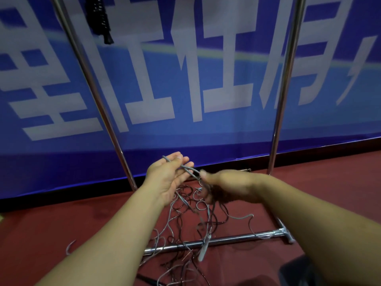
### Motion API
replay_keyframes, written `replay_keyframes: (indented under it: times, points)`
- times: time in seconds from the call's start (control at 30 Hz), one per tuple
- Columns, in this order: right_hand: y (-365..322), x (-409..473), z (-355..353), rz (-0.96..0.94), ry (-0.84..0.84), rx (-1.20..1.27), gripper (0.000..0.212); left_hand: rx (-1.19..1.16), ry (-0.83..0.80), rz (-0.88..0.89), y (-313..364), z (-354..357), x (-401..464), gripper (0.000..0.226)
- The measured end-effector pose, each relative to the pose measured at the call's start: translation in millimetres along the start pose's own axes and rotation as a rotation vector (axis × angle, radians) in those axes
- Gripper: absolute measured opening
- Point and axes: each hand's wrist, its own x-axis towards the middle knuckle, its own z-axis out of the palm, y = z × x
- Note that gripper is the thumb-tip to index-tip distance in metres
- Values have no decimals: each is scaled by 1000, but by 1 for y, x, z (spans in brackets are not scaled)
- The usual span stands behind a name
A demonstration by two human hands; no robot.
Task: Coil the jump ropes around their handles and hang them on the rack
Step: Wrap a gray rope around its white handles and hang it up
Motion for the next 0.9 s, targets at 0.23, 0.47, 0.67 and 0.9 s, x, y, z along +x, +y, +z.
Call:
replay_keyframes:
  times: [0.23,0.47,0.67,0.9]
  points:
    - [-10,-1,0,34,21,368,39,100,-58,-137,0,-1,1,31]
    - [-34,-9,0,-65,88,1069,33,289,-261,-242,-6,14,-18,73]
    - [-38,-9,-14,-236,272,1374,29,512,-415,-184,-18,24,-29,84]
    - [-18,-3,-23,-55,279,903,64,299,-380,-19,-9,29,-36,25]
